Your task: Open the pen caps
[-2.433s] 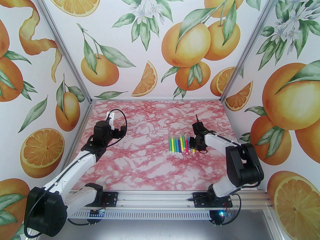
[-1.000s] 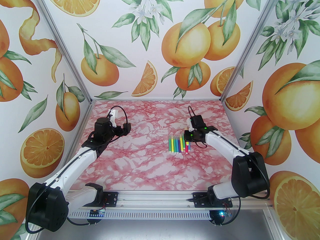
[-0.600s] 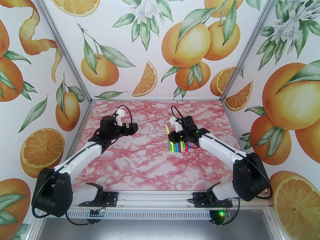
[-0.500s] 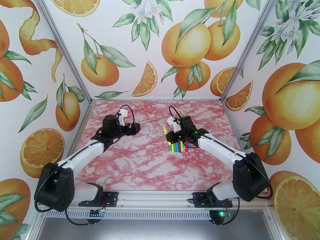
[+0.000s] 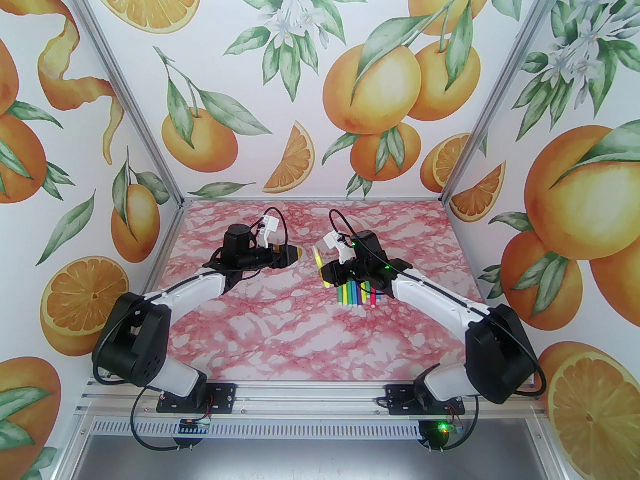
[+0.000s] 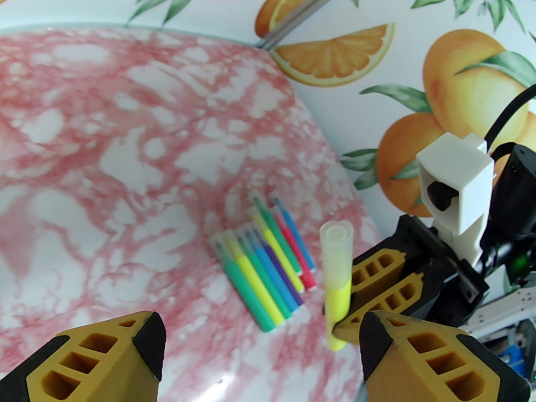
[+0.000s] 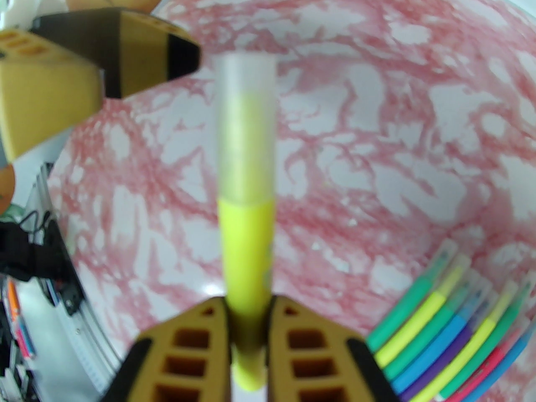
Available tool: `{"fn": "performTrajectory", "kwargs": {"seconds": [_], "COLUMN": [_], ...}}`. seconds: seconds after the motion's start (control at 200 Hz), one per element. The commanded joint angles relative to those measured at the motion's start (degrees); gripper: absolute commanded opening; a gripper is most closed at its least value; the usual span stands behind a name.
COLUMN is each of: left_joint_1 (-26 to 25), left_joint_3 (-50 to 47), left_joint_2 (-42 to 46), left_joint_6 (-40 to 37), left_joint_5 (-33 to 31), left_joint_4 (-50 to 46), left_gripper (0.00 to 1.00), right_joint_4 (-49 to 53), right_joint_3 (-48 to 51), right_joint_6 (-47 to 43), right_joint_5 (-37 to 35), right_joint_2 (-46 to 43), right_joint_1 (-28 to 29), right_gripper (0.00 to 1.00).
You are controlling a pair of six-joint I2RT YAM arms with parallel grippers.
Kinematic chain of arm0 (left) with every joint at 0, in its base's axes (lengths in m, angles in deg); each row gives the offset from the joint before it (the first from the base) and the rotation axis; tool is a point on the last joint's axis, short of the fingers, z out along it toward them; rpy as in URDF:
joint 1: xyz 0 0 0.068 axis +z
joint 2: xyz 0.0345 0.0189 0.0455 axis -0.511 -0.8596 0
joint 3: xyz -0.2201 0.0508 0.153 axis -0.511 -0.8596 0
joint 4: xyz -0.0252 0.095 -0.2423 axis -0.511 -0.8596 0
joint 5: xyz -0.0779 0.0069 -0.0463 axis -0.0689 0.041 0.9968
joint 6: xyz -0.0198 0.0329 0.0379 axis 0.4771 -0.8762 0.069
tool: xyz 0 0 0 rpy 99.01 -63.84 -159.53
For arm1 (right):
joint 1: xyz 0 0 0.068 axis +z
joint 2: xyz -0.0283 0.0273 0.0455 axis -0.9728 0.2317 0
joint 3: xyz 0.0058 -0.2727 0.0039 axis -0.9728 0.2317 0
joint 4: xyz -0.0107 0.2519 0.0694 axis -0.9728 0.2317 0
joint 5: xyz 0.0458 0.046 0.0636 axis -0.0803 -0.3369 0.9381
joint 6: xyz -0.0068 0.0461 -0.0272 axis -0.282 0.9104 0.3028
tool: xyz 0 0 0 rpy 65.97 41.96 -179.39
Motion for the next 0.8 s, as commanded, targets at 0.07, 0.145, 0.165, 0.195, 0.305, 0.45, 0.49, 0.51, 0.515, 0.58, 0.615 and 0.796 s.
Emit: {"fn": "performTrajectory", "kwargs": {"seconds": [0.07,0.145,0.165,0.195,0.305,0.45,0.49,0.51,0.515,0.58,0.615,0.796], "left_joint_1": [-1.4,-1.6,-1.6,-1.7,-1.9,-2.4,-2.5,-2.5,-2.5,-2.7,-2.7,-3.0], "left_joint_3": [3.0,3.3,3.4,3.4,3.9,4.1,4.3,4.4,4.4,4.6,4.8,5.2], "left_joint_2": [-2.0,-2.6,-2.8,-3.0,-3.6,-3.9,-3.9,-4.0,-4.0,-4.2,-4.2,-4.6], "left_joint_6": [4.0,5.2,5.4,5.6,6.0,6.0,6.0,6.0,6.0,6.0,6.0,6.2], "left_joint_5": [4.9,5.5,5.6,5.6,6.2,6.4,6.4,6.5,6.5,6.6,6.6,7.1], "left_joint_4": [7.3,8.4,8.6,8.6,8.7,8.7,8.7,8.7,8.7,8.6,8.6,8.7], "left_gripper": [0.77,0.76,0.75,0.74,0.71,0.68,0.67,0.67,0.67,0.65,0.64,0.55], "right_joint_4": [-2.4,-2.7,-2.9,-3.1,-3.8,-4.2,-4.3,-4.4,-4.4,-4.6,-4.7,-5.2], "right_joint_3": [-0.5,-0.6,-0.6,-0.6,-0.6,-0.7,-0.7,-0.7,-0.7,-0.7,-0.7,-0.4], "right_joint_6": [0.3,0.2,0.2,0.2,0.3,0.2,0.1,0.1,0.1,0.2,0.2,0.4], "right_joint_5": [2.2,2.5,2.6,2.9,3.4,3.9,4.0,4.1,4.1,4.3,4.4,4.4], "right_joint_2": [0.2,0.4,0.4,0.4,0.4,0.6,0.7,0.8,0.8,1.1,1.1,1.1], "right_joint_1": [1.1,1.4,1.4,1.5,1.7,1.8,1.8,1.8,1.8,1.7,1.9,2.0], "right_gripper": [0.15,0.15,0.15,0.15,0.15,0.15,0.15,0.15,0.15,0.15,0.15,0.15]}}
